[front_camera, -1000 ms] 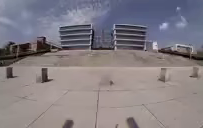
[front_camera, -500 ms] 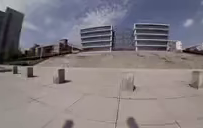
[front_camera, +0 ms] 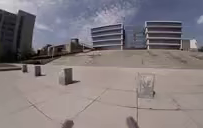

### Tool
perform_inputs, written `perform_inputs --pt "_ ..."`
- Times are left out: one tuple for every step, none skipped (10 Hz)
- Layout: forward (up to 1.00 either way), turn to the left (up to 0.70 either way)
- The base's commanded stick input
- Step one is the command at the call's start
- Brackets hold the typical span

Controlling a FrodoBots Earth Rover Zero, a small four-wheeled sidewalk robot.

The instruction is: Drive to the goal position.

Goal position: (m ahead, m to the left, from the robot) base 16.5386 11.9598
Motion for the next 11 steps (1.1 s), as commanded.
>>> perform_inputs --pt "0.7 0.0" --pt "0.7 0.0" --pt "0.7 0.0" --pt "0.7 0.0" --pt "0.7 0.0" --pt "0.7 0.0" --pt "0.7 0.0" --pt "0.7 0.0" --pt "0.7 0.0" --pt "0.7 0.0" --pt "0.7 0.0"
